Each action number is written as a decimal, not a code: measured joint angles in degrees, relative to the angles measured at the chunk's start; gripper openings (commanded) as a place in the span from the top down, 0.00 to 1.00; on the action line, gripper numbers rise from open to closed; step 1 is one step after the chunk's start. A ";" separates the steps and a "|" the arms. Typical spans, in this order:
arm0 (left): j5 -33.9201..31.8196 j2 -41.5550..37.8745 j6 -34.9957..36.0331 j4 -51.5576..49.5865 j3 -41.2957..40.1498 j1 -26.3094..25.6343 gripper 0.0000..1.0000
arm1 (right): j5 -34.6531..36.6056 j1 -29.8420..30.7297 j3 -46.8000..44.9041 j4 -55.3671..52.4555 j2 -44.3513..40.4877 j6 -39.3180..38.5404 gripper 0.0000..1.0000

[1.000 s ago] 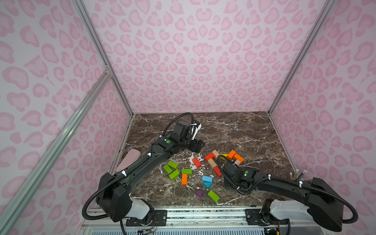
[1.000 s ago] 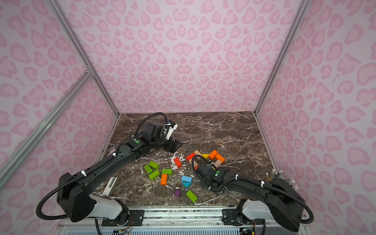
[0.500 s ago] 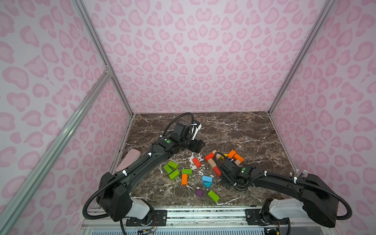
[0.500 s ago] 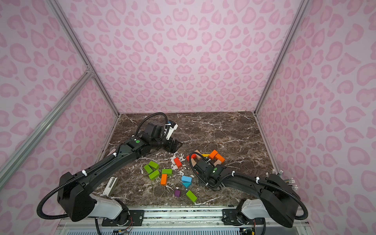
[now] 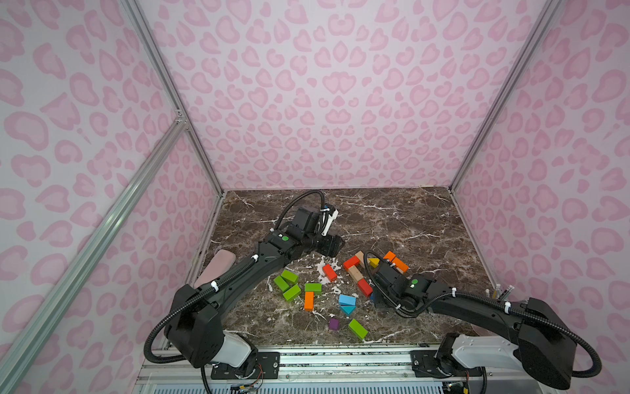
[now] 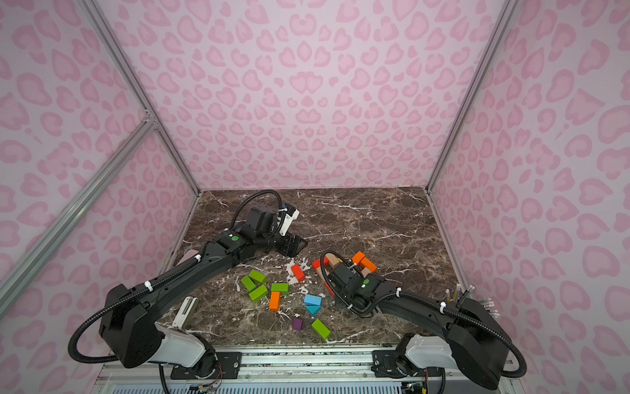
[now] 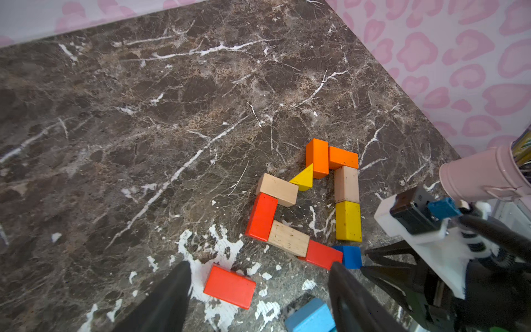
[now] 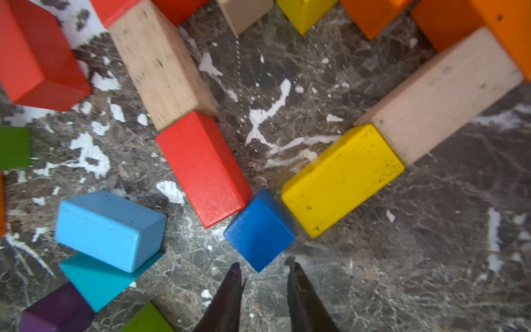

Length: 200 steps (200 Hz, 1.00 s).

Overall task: Assemble a heart with building blocks
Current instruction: Assemble the building block at the center of the board, then adjust the building block at the center of the board.

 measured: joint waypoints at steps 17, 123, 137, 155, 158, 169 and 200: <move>0.87 1.90 -2.08 2.36 -1.68 0.00 0.27 | -0.63 0.13 0.68 -0.07 -0.33 -2.25 0.67; 1.22 14.97 -8.39 10.10 -0.09 0.07 0.48 | -9.25 1.95 1.01 10.25 4.11 -11.98 0.70; 1.22 16.72 -8.79 10.82 0.44 0.07 0.50 | -9.22 1.95 1.77 10.54 5.86 -12.66 0.70; 1.22 18.38 -9.57 11.65 0.85 0.11 0.52 | -9.03 1.92 2.62 11.26 7.93 -13.31 0.70; 1.22 18.58 -9.57 11.78 0.87 0.13 0.52 | -8.90 1.92 2.67 11.43 8.24 -13.38 0.70; 1.22 19.26 -9.60 12.00 0.94 0.17 0.53 | -8.37 1.92 2.93 11.54 9.09 -13.70 0.71; 1.27 20.65 -9.99 12.66 0.94 0.22 0.56 | -6.73 1.75 3.34 11.45 10.69 -13.77 0.71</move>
